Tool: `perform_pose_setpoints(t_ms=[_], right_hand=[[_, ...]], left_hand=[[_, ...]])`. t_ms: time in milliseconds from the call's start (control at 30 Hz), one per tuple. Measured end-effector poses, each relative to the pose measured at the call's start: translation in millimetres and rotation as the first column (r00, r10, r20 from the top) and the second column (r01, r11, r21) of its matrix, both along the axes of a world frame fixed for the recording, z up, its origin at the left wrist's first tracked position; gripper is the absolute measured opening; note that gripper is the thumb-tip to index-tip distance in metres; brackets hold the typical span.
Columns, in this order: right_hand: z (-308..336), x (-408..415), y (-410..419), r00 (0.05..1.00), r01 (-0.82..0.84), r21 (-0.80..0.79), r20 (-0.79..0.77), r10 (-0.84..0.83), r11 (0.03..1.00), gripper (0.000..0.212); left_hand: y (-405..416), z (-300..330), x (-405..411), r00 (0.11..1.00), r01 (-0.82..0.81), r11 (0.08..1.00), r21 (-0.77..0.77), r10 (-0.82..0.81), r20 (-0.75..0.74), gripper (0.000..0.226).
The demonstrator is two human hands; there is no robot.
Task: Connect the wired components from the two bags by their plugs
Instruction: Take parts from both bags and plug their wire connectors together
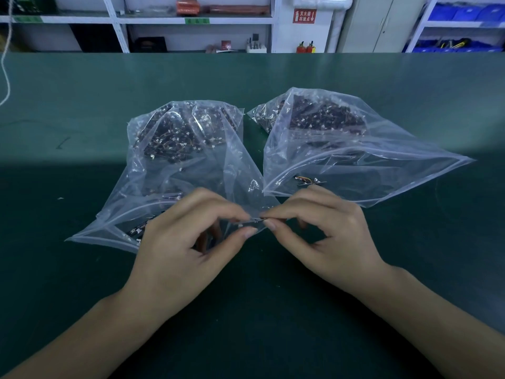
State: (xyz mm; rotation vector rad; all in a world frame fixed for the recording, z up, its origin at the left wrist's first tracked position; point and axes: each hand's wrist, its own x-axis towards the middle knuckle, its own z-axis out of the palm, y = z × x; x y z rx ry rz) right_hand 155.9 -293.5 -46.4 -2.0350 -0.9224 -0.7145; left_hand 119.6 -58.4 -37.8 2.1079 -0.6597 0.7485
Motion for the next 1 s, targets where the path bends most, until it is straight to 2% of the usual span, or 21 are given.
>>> perform_pose_setpoints(t_ms=[167, 433, 667, 1000], right_hand=[[1.3, -1.5, -0.7, 1.0, -0.013, 0.019, 0.005, 0.013, 1.0, 0.006], [2.0, -2.3, 1.1, 1.0, -0.021, 0.029, 0.0, 0.021, 0.999, 0.006], [1.0, -4.5, 2.0, 0.997, -0.012, -0.025, -0.083, 0.01, 1.0, 0.011], [1.2, -6.0, 3.9, 0.993, -0.034, -0.044, -0.113, 0.028, 0.998, 0.009]], left_hand=[[1.4, 0.7, 1.2, 1.0, 0.005, 1.0, 0.019, -0.006, 0.009, 0.003], [2.3, 0.4, 1.3, 1.0, -0.017, 1.0, 0.017, 0.018, -0.007, 0.009], [-0.2, 2.4, -0.5, 1.0, -0.013, 0.999, 0.047, 0.013, 0.01, 0.011], [0.5, 1.3, -0.5, 1.0, -0.006, 0.998, 0.055, 0.007, -0.011, 0.012]])
